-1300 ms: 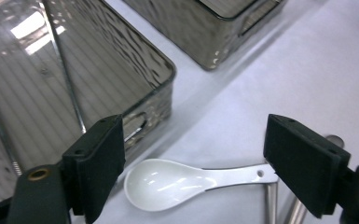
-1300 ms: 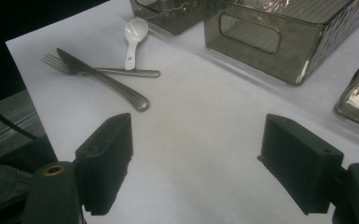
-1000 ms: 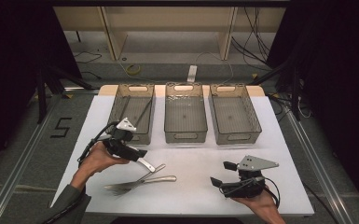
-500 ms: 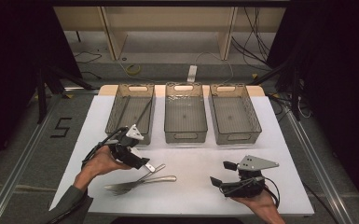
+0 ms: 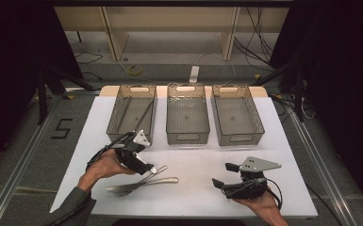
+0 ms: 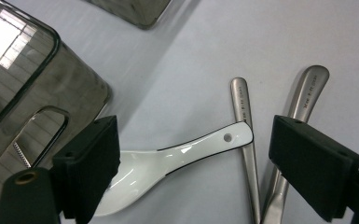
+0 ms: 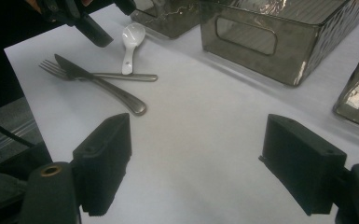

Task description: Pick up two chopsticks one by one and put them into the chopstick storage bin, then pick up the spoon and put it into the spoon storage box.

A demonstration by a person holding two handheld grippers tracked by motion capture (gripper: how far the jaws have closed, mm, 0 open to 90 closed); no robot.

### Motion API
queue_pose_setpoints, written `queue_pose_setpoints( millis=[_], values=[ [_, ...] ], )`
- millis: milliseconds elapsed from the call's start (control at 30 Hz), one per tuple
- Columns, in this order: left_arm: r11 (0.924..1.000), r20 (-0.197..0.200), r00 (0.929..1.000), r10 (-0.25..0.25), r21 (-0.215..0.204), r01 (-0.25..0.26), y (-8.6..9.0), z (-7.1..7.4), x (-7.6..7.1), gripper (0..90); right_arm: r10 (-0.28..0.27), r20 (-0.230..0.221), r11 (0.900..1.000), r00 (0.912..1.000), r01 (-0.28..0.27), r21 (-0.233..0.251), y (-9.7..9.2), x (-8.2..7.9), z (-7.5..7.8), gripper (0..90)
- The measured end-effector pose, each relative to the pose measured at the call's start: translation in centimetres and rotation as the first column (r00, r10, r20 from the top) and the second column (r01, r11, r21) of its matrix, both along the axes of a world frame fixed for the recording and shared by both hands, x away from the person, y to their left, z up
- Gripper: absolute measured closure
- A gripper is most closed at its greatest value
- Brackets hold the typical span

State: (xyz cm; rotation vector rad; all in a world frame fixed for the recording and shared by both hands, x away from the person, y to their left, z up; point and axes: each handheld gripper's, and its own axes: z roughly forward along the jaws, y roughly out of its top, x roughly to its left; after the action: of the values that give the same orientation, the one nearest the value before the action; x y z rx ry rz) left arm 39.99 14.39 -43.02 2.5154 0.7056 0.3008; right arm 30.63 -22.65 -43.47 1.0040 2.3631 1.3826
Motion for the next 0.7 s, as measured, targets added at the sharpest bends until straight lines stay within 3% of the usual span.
queue_pose_setpoints(
  millis=[200, 300, 700],
  values=[
    [0.9986, 0.008, 0.9997, -0.022, 0.048, 0.022, -0.2, -0.5, 0.2, 16.0, 0.003, 0.0, 1.0, 1.0, -0.003, -0.002, 0.0, 0.0, 0.0, 24.7],
    [0.9987, 0.006, 0.9997, -0.024, 0.044, 0.024, -0.4, -0.7, 0.2, 16.7, 0.001, -0.002, 1.0, 1.0, -0.001, 0.0, 0.0, 0.0, -0.1, 24.7],
    [0.9901, 0.016, 0.9958, -0.09, 0.11, 0.088, -1.2, -1.1, 0.3, 20.4, 0.011, 0.001, 0.9998, 0.9999, -0.011, -0.018, 0.2, -0.1, -0.1, 24.9]
  ],
)
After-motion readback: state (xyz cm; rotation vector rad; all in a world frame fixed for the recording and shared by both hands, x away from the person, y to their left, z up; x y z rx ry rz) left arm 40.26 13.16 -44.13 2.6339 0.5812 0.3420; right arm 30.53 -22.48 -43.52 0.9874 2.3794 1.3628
